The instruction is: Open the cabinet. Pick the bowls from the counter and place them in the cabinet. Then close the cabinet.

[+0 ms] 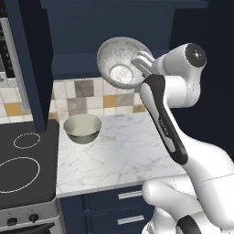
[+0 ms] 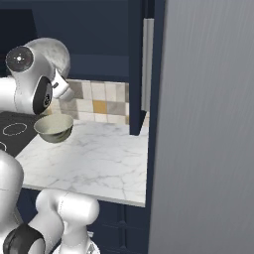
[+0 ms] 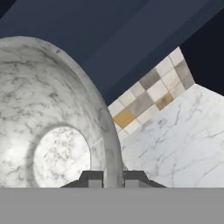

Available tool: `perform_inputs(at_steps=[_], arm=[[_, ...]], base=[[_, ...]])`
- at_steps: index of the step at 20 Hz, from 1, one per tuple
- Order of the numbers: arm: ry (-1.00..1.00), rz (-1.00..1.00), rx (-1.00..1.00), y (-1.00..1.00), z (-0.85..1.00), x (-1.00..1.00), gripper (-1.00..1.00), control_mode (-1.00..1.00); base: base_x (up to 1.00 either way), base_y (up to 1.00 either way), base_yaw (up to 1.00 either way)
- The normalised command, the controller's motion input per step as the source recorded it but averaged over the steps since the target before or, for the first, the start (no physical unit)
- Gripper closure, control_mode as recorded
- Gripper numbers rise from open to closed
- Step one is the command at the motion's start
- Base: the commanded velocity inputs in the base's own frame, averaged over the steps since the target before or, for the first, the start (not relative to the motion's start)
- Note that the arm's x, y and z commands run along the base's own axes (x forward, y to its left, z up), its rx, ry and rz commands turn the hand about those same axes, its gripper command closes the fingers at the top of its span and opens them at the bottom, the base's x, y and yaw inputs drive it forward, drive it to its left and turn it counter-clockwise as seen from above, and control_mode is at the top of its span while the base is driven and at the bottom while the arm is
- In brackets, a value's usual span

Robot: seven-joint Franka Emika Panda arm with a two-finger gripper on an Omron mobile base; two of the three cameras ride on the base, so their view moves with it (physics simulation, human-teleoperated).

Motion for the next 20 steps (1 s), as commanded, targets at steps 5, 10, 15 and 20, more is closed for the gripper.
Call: perform_inputs(at_steps=[5, 10, 15, 20], arm=[[0.02, 0.0, 0.03, 0.27, 0.17, 0.22, 1.0, -1.0], [0.06, 0.01, 0.02, 0.12, 0.13, 0.37, 1.0, -1.0], [0.02, 0.0, 0.01, 0.01, 0.01, 0.34, 1.0, -1.0], [0.0, 0.0, 0.0, 0.13, 0.0, 0.28, 1.0, -1.0]], base=[[0.0, 0.0, 0.0], [0.0, 0.0, 0.0], [0.0, 0.0, 0.0], [0.0, 0.0, 0.0]])
